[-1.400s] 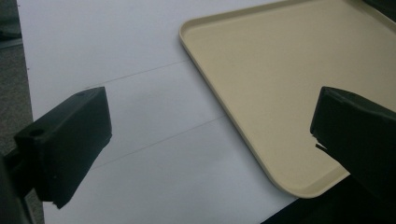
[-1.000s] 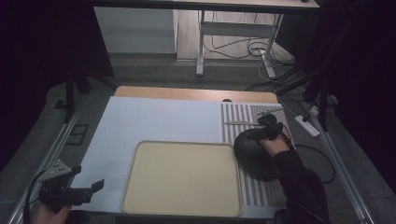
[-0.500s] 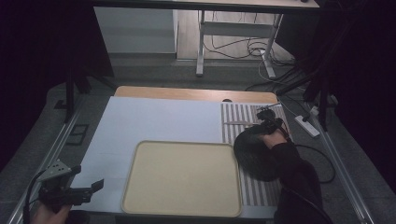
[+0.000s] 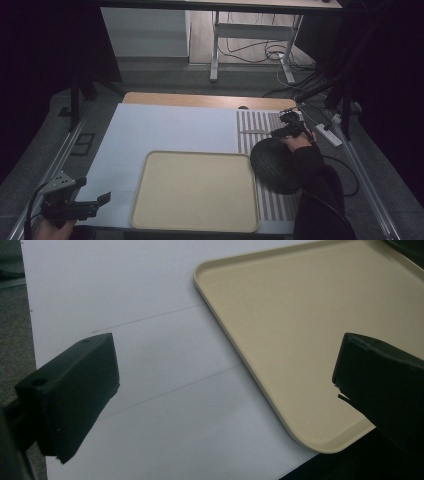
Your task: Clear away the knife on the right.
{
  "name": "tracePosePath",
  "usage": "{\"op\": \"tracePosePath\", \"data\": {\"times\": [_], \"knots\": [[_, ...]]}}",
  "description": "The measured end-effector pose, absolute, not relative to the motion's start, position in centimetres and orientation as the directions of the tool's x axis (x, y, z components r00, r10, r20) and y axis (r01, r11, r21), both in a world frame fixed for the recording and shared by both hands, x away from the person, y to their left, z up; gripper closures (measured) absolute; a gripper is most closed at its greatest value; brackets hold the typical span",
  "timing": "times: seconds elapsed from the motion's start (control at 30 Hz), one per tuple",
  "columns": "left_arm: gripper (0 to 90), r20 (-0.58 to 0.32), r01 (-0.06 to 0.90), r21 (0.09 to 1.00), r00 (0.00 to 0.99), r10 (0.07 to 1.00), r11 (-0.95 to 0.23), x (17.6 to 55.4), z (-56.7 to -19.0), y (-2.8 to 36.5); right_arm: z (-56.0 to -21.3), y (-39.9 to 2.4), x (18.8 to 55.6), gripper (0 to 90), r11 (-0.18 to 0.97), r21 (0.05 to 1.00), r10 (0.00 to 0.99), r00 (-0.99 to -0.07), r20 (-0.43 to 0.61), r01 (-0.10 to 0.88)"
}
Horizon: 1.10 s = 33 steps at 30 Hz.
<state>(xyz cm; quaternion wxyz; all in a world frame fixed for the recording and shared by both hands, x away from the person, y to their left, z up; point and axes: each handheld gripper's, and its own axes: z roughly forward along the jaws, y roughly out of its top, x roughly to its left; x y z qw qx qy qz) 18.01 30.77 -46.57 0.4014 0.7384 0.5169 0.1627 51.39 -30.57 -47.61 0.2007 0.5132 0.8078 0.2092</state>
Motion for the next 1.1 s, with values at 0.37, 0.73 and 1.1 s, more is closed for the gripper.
{"op": "tracePosePath", "data": {"times": [0.37, 0.73, 1.1], "knots": [[0.0, -0.181, 0.636, 0.759, 0.412, 0.893, -0.140, 18.1, -46.6, 30.8, -47.6, -32.8, 53.4, 90.0, 0.342, 0.524, 0.923, -0.385, -0.030, 0.780], [0.1, -0.179, 0.636, 0.758, 0.415, 0.892, -0.144, 18.0, -46.6, 30.8, -49.5, -33.3, 55.5, 90.0, 0.339, 0.516, 0.935, -0.345, -0.087, 0.787], [0.3, -0.178, 0.633, 0.760, 0.418, 0.891, -0.145, 17.9, -46.6, 30.8, -49.3, -35.0, 54.2, 90.0, 0.358, 0.429, 0.929, -0.363, -0.072, 0.830]]}}
